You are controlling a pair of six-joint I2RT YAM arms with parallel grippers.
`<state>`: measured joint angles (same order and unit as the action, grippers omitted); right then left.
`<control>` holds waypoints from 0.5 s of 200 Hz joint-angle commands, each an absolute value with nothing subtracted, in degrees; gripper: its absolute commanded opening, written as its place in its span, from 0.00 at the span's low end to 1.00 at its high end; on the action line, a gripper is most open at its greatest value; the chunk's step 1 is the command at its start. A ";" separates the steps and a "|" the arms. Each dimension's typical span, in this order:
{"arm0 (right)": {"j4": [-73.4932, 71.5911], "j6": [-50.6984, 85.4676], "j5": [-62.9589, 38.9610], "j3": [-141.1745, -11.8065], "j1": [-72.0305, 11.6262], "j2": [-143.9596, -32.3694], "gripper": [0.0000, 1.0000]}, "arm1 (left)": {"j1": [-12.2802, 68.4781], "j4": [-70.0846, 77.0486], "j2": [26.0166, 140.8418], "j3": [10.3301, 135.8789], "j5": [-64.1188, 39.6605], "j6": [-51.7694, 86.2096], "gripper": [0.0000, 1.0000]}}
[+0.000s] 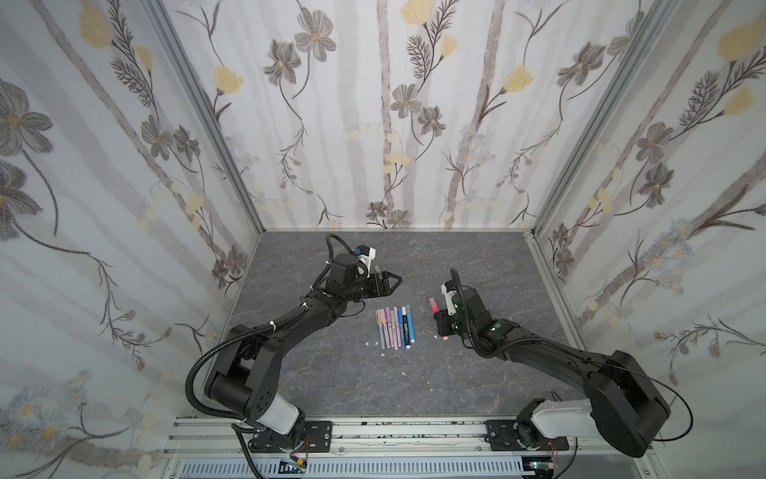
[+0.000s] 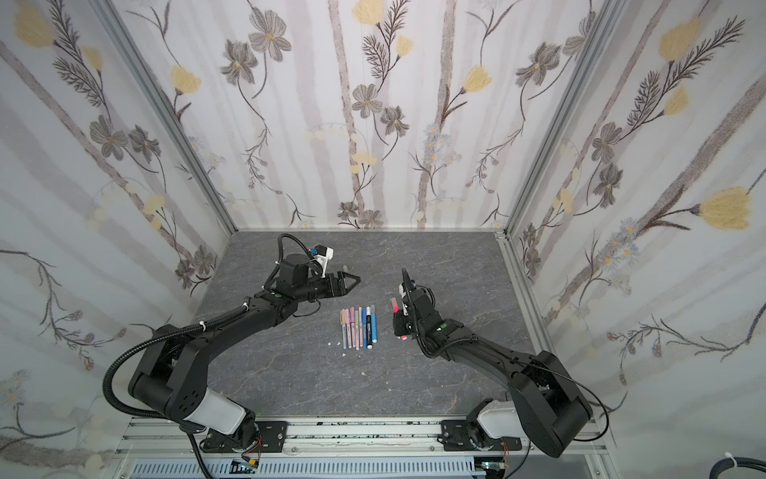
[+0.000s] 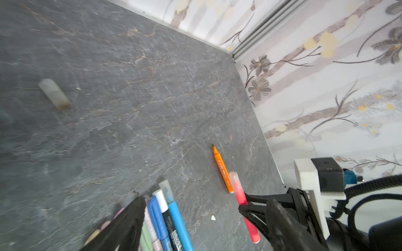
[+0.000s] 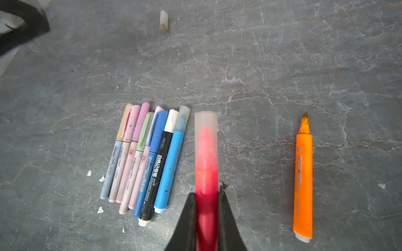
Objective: Remove pen caps from pens
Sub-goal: Pick up the pen from the center of the table, then open the pen cap on the pen.
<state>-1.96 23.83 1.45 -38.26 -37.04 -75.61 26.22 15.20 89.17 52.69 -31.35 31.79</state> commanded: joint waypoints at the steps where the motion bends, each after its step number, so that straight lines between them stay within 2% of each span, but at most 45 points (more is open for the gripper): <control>1: -9.36 22.75 -2.68 -37.26 -36.82 -73.99 0.04 | 27.70 22.29 90.91 52.55 -35.75 36.15 0.82; 29: -14.12 23.36 -3.85 -35.88 -36.76 -72.98 0.02 | 30.67 24.30 94.74 54.28 -36.52 37.68 0.75; 100: -16.45 23.64 -4.79 -36.43 -36.79 -73.93 0.02 | 34.08 28.74 100.52 56.76 -36.30 41.04 0.64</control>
<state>-13.52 23.55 -3.75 -35.73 -36.73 -73.28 33.26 24.71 99.22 55.31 -35.81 39.29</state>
